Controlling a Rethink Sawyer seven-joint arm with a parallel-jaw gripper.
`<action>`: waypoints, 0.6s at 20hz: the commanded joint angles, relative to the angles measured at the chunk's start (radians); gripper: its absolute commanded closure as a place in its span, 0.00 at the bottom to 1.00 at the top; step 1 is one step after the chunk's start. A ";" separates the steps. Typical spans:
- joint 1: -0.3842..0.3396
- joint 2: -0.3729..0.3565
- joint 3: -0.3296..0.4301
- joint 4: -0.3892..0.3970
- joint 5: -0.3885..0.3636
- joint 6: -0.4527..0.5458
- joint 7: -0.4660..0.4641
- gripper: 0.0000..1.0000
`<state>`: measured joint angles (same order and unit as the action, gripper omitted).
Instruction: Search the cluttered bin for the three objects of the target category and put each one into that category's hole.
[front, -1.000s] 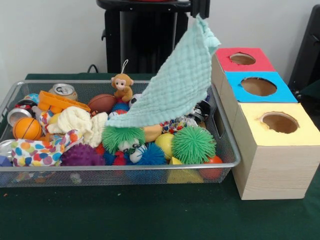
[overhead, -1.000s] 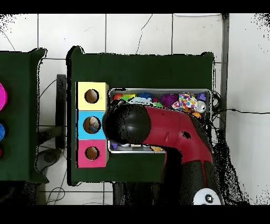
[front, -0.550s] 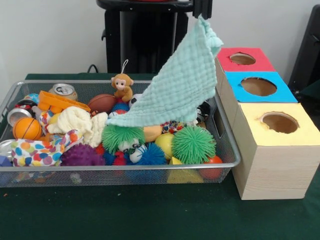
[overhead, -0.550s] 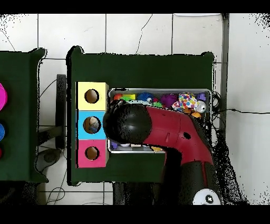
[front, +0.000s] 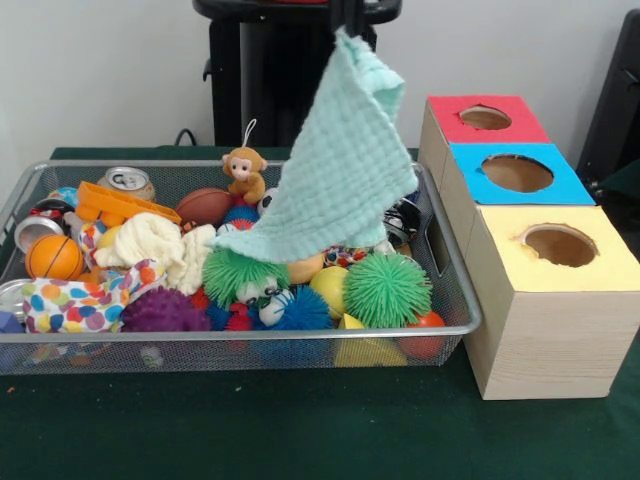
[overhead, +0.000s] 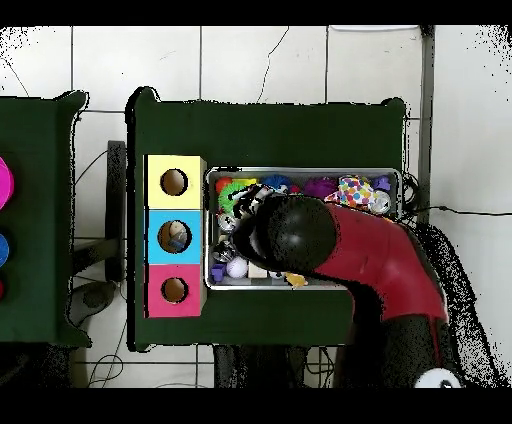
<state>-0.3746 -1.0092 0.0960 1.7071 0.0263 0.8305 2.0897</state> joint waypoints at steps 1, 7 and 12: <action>-0.167 0.060 0.046 -0.001 -0.042 0.124 -0.180 1.00; -0.249 0.112 0.105 -0.042 -0.086 0.114 -0.244 1.00; -0.272 0.112 0.126 -0.050 -0.117 0.120 -0.231 1.00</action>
<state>-0.6242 -0.9470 0.1036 1.6734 -0.0283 0.8321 2.0897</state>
